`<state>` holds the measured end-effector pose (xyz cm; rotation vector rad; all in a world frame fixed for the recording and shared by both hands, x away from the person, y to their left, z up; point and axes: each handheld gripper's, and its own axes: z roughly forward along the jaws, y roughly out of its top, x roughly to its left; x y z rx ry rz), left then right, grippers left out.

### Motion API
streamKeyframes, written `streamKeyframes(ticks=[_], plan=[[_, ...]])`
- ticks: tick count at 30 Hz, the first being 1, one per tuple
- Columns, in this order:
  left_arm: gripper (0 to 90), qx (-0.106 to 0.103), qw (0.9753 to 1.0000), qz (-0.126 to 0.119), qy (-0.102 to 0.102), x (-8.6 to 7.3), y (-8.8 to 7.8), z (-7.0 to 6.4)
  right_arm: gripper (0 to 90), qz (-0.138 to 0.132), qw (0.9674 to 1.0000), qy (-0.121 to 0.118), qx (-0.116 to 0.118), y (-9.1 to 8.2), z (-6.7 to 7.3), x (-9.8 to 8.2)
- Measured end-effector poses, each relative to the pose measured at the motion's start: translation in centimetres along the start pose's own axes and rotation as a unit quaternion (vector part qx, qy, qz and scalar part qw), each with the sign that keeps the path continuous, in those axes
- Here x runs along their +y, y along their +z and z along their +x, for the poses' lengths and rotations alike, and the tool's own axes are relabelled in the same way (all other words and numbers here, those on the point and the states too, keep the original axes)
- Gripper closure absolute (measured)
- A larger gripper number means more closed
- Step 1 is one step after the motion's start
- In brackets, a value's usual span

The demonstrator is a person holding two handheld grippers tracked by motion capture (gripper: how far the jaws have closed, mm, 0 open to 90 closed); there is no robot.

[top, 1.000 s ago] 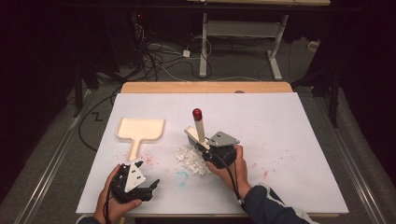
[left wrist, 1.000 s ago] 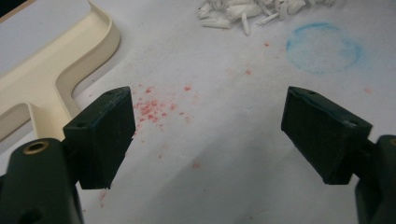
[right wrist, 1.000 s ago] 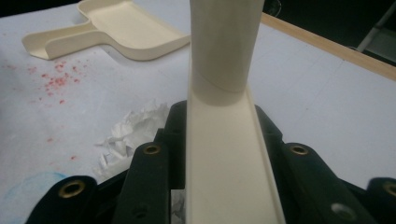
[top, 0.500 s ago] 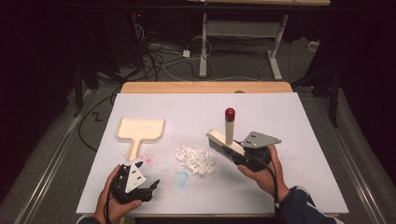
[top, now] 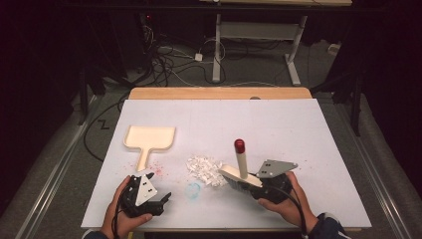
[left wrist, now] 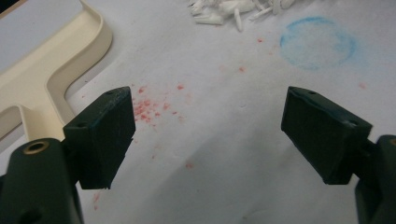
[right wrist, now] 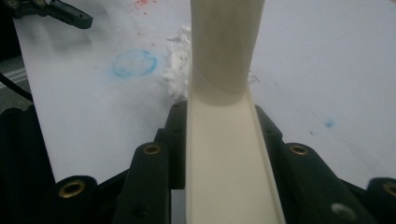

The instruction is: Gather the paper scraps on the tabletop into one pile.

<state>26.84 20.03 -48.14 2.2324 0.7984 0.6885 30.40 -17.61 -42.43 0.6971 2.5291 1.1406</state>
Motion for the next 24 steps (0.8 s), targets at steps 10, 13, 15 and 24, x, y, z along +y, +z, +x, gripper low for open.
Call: streamKeyframes(ticks=[10, 13, 15, 24], plan=[[17.0, -0.001, 1.0, 0.0, -0.003, -0.2, 0.1, 0.1, 67.6, -0.043, 0.999, 0.002, -0.013, 1.5, -0.4, 1.8], [17.0, -0.003, 1.0, 0.002, -0.008, -0.2, 0.0, 0.0, 67.6, -0.056, 0.9982, 0.011, -0.016, 0.3, -1.1, 1.7], [17.0, 0.001, 1.0, 0.001, -0.003, -0.2, 0.0, 0.0, 67.5, -0.061, 0.998, 0.011, -0.015, -0.7, -1.5, 1.5], [17.0, 0.002, 0.9999, 0.01, -0.001, 0.1, 0.3, -0.3, 67.4, -0.068, 0.9972, 0.014, -0.028, -4.8, -3.5, -0.2]])
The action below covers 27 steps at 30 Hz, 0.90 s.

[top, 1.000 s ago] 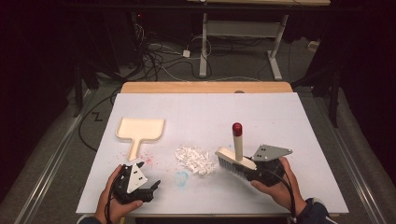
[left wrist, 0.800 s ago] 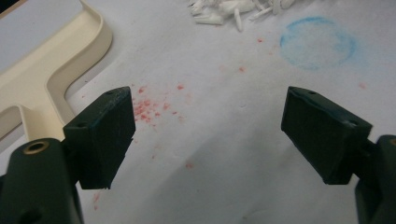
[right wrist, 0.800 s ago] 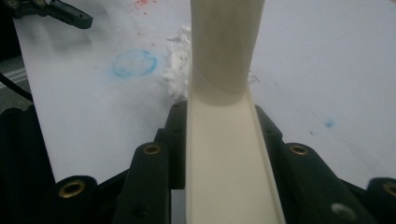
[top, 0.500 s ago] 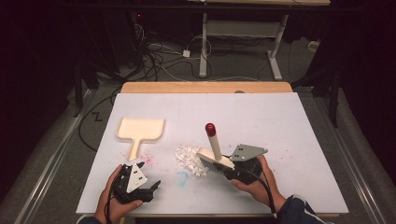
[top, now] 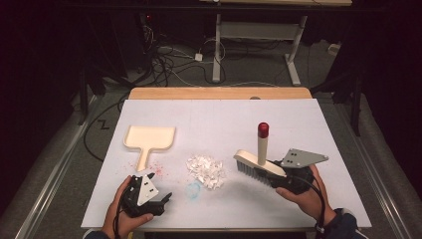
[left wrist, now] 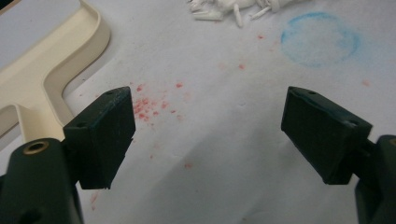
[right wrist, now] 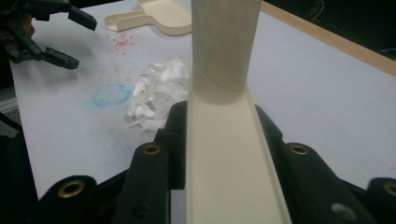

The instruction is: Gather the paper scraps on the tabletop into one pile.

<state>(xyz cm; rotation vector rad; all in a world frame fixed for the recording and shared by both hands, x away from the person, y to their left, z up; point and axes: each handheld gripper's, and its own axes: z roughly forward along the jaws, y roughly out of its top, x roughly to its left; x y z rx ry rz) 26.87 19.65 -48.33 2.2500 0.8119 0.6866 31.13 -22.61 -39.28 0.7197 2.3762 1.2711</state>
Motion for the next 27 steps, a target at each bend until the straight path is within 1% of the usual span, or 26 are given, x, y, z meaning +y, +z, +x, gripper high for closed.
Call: streamKeyframes(ticks=[2, 4, 5, 11, 14, 16, 19, 21, 23, 24, 26, 27], plan=[[17.0, 0.001, 1.0, -0.003, 0.0, 0.0, 0.0, 0.0, 67.5, 0.004, 1.0, -0.001, 0.002, -0.7, -0.4, -0.3], [17.1, 0.003, 1.0, -0.002, 0.003, 0.0, 0.0, 0.0, 67.4, 0.004, 1.0, 0.0, -0.001, -1.3, -0.7, -0.6], [17.0, 0.003, 1.0, -0.001, 0.003, 0.0, -0.1, 0.0, 67.5, 0.006, 1.0, 0.005, 0.002, -1.6, -0.9, -0.8], [17.0, 0.005, 1.0, -0.001, 0.006, 0.0, -0.1, -0.1, 67.4, 0.018, 0.9997, 0.006, 0.012, -3.0, -1.3, -1.6], [17.0, 0.005, 1.0, -0.001, 0.006, 0.0, -0.1, -0.1, 67.4, 0.024, 0.9992, 0.008, 0.03, -3.7, -1.4, -2.1], [17.0, 0.005, 1.0, -0.001, 0.007, 0.0, -0.1, -0.2, 67.4, 0.03, 0.9987, 0.013, 0.039, -4.1, -1.3, -2.3], [17.0, 0.004, 1.0, -0.001, 0.008, 0.0, -0.1, -0.2, 67.4, 0.035, 0.9973, 0.023, 0.06, -4.7, -1.3, -2.8], [17.0, 0.003, 1.0, 0.0, 0.009, 0.0, -0.1, -0.2, 67.4, 0.04, 0.9963, 0.025, 0.072, -5.0, -1.3, -3.1], [17.0, 0.002, 1.0, 0.001, 0.009, 0.0, -0.1, -0.2, 67.4, 0.049, 0.9955, 0.021, 0.079, -5.2, -1.4, -3.4], [17.0, 0.002, 1.0, 0.002, 0.009, 0.1, 0.0, -0.2, 67.4, 0.052, 0.9949, 0.022, 0.083, -5.2, -1.4, -3.4], [17.0, 0.001, 1.0, 0.001, 0.009, 0.1, 0.0, -0.3, 67.4, 0.064, 0.992, 0.032, 0.104, -5.1, -1.7, -3.7], [17.0, 0.0, 0.9999, 0.001, 0.01, 0.1, 0.0, -0.3, 67.4, 0.068, 0.9914, 0.03, 0.108, -5.1, -1.8, -3.8]])
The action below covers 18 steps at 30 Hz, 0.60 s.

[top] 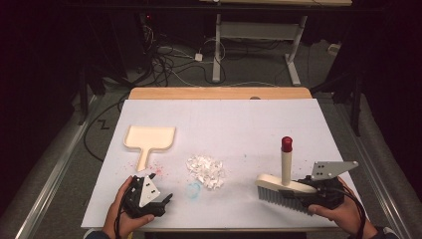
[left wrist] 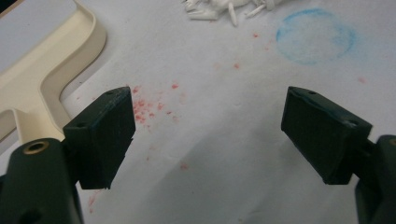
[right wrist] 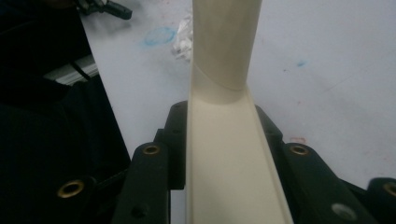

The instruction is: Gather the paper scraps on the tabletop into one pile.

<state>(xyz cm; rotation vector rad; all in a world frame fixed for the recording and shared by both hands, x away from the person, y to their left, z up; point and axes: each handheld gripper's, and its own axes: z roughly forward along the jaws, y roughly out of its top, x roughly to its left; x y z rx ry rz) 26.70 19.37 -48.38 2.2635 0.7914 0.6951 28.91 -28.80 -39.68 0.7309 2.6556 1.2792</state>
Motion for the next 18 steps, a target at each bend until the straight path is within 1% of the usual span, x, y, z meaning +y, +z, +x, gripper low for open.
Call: streamKeyframes(ticks=[2, 4, 6, 7, 9, 10, 11, 12, 14, 15, 17, 18], plan=[[17.0, -0.001, 1.0, 0.001, -0.001, 0.0, 0.0, 0.0, 67.3, 0.02, 0.9997, 0.006, 0.008, 0.3, -0.4, -0.2], [17.0, -0.002, 1.0, 0.003, 0.001, 0.0, 0.1, 0.0, 67.2, 0.033, 0.9993, 0.012, 0.012, 0.7, -0.8, -0.3], [17.0, -0.004, 1.0, 0.003, 0.002, 0.0, 0.2, -0.1, 67.2, 0.038, 0.9989, 0.02, 0.018, 1.1, -1.5, -0.3], [17.0, -0.005, 1.0, 0.004, 0.003, 0.0, 0.2, -0.1, 67.2, 0.042, 0.9987, 0.024, 0.017, 1.4, -2.0, -0.3], [17.0, -0.005, 1.0, 0.007, 0.003, 0.1, 0.2, -0.1, 67.1, 0.047, 0.998, 0.039, 0.016, 1.8, -3.0, -0.4], [17.0, -0.006, 1.0, 0.006, 0.003, 0.1, 0.3, -0.1, 66.9, 0.049, 0.9979, 0.041, 0.013, 2.0, -3.6, -0.4], [17.0, -0.007, 1.0, 0.007, 0.002, 0.1, 0.3, -0.2, 66.2, 0.051, 0.9975, 0.046, 0.014, 2.1, -4.0, -0.4], [17.0, -0.007, 0.9999, 0.007, 0.003, 0.1, 0.3, -0.2, 65.4, 0.057, 0.9968, 0.052, 0.019, 2.3, -4.9, -0.4], [17.0, -0.008, 0.9999, 0.008, 0.003, 0.1, 0.4, -0.2, 62.6, 0.067, 0.9962, 0.053, 0.016, 2.6, -6.1, -0.3], [17.0, -0.008, 0.9999, 0.008, 0.004, 0.1, 0.4, -0.2, 60.8, 0.071, 0.996, 0.052, 0.017, 2.8, -6.7, -0.2], [17.0, -0.009, 0.9999, 0.008, 0.004, 0.1, 0.4, -0.3, 58.0, 0.08, 0.9949, 0.059, 0.019, 3.2, -8.0, -0.1], [17.0, -0.009, 0.9999, 0.009, 0.005, 0.1, 0.4, -0.3, 56.9, 0.087, 0.9943, 0.057, 0.021, 3.5, -8.6, -0.1]])
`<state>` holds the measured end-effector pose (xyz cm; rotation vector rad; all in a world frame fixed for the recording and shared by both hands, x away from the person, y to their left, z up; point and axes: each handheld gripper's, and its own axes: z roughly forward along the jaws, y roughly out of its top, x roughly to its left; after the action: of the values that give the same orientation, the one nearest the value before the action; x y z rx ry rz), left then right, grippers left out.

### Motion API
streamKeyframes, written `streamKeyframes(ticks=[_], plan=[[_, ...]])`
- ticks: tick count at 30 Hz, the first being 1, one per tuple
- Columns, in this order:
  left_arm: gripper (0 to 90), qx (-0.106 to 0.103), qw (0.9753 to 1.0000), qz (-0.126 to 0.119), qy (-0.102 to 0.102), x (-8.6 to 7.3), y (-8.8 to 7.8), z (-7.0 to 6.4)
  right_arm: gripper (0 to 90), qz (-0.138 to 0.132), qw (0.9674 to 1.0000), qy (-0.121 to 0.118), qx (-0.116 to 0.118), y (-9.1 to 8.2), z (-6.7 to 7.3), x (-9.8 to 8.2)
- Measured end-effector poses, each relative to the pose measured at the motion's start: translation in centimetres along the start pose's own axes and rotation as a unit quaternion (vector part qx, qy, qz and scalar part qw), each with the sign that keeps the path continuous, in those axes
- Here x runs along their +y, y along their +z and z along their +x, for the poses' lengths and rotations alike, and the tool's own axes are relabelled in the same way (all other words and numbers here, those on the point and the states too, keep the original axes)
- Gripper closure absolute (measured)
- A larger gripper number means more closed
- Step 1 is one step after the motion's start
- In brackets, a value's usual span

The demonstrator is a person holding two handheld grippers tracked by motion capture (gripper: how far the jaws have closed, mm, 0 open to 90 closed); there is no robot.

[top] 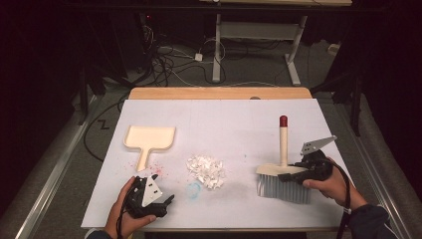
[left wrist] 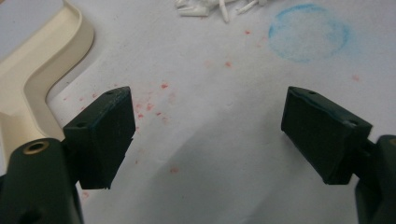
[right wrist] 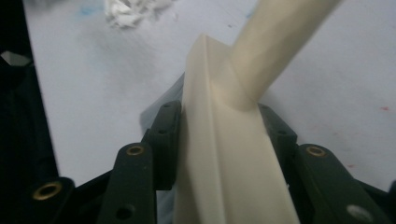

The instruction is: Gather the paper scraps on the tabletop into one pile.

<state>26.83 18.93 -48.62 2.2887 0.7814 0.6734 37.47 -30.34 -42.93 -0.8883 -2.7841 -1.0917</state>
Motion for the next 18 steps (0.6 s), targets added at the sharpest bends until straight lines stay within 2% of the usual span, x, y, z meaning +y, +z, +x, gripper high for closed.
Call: streamKeyframes(ticks=[1, 3, 4, 5, 8, 9, 10, 14, 16, 17, 18], plan=[[17.0, -0.001, 1.0, 0.001, 0.0, 0.0, 0.0, 0.0, 55.9, 0.009, 1.0, 0.001, -0.001, 0.2, -0.5, 0.2], [17.0, -0.001, 1.0, 0.001, -0.001, 0.0, 0.1, 0.0, 51.7, 0.009, 0.9999, 0.004, 0.003, 0.4, -1.5, 0.4], [17.0, -0.001, 1.0, 0.002, -0.001, 0.0, 0.1, 0.0, 50.5, 0.019, 0.9998, 0.001, -0.008, 0.5, -1.9, 0.6], [17.0, -0.002, 1.0, 0.001, -0.001, -0.1, 0.1, 0.1, 47.3, 0.024, 0.9994, -0.013, -0.023, 0.5, -2.3, 0.7], [17.0, -0.004, 1.0, 0.0, -0.001, -0.1, 0.0, 0.0, 45.0, 0.026, 0.9991, -0.011, -0.033, 0.8, -2.9, 1.0], [17.0, -0.005, 1.0, 0.0, -0.002, -0.1, 0.0, 0.0, 43.5, 0.032, 0.9985, -0.023, -0.037, 1.0, -3.1, 1.1], [17.0, -0.005, 1.0, 0.0, -0.001, -0.1, 0.1, 0.0, 42.2, 0.044, 0.998, -0.019, -0.041, 1.1, -3.1, 1.2], [17.0, -0.006, 1.0, 0.001, 0.001, 0.0, 0.1, -0.1, 37.8, 0.079, 0.9933, -0.052, -0.067, 1.7, -3.2, 2.1], [17.0, -0.007, 1.0, 0.001, 0.001, 0.0, 0.1, -0.1, 35.6, 0.084, 0.9917, -0.059, -0.076, 2.2, -3.2, 2.4], [17.0, -0.007, 1.0, 0.001, 0.0, 0.0, 0.2, -0.1, 33.3, 0.085, 0.9901, -0.063, -0.092, 2.3, -3.1, 2.5], [17.0, -0.008, 1.0, 0.001, -0.001, 0.0, 0.2, 0.0, 36.3, 0.086, 0.9877, -0.069, -0.111, 2.4, -3.1, 2.7]])
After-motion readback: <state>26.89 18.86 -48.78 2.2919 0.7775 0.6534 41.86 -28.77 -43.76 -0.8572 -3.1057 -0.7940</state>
